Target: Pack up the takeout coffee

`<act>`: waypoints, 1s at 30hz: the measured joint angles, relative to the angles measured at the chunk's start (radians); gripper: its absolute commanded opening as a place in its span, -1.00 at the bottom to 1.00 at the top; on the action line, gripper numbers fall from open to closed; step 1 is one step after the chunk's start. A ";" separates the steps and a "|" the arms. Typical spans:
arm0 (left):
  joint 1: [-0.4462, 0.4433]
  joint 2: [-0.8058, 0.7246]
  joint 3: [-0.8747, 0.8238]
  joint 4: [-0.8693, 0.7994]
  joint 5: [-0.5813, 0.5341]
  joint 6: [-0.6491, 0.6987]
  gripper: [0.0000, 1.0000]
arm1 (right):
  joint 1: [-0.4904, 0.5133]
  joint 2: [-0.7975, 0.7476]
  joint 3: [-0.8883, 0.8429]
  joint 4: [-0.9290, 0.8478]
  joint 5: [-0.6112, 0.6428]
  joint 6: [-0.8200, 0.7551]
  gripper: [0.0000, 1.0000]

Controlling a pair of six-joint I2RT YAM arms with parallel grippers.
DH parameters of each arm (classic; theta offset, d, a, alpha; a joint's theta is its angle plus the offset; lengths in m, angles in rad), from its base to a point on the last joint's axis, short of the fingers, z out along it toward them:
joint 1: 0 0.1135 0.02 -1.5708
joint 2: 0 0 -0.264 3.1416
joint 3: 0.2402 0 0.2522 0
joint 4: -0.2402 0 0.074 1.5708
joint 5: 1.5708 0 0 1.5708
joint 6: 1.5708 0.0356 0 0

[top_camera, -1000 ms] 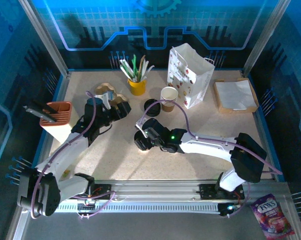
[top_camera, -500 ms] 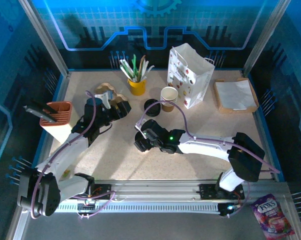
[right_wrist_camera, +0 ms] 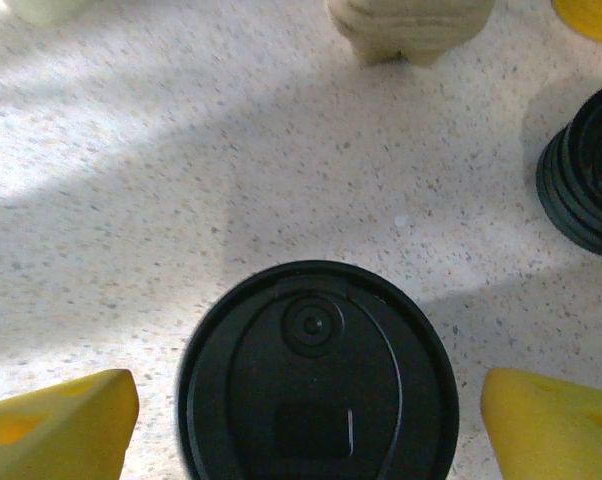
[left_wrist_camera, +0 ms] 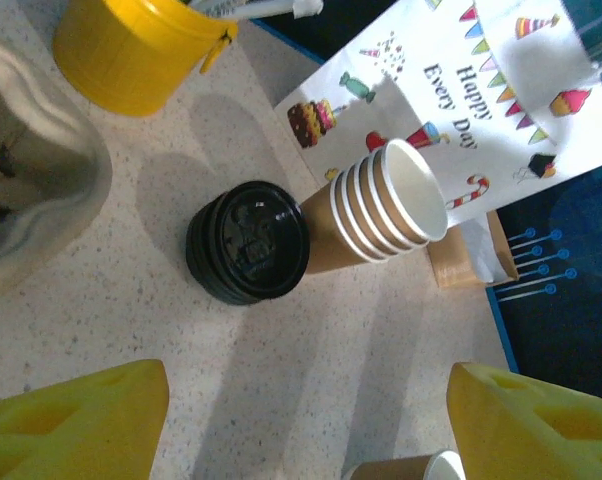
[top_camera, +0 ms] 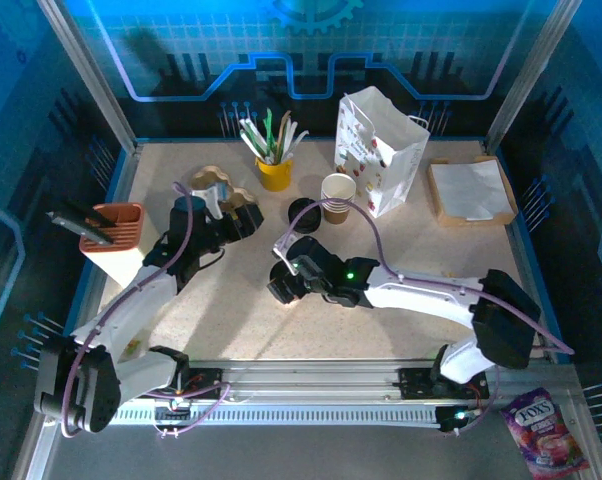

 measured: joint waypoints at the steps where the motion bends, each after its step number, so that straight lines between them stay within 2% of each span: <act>1: -0.007 -0.003 0.000 -0.018 0.000 0.003 0.51 | -0.008 -0.021 0.000 -0.003 -0.022 -0.003 0.79; 6: -0.074 -0.049 0.000 -0.129 -0.021 0.040 0.54 | -0.123 -0.108 0.000 -0.030 -0.193 -0.031 0.79; 10: -0.140 -0.085 -0.007 -0.219 -0.050 0.062 0.57 | -0.232 -0.103 0.001 -0.076 -0.324 -0.051 0.77; 14: -0.167 -0.100 -0.032 -0.301 -0.069 0.077 0.60 | -0.305 -0.078 0.002 -0.098 -0.422 -0.058 0.73; 21: -0.207 -0.095 -0.043 -0.382 -0.076 0.099 0.61 | -0.333 0.013 0.026 -0.101 -0.502 -0.058 0.64; 30: -0.232 -0.023 -0.043 -0.410 -0.076 0.114 0.53 | -0.340 0.082 0.052 -0.101 -0.521 -0.058 0.57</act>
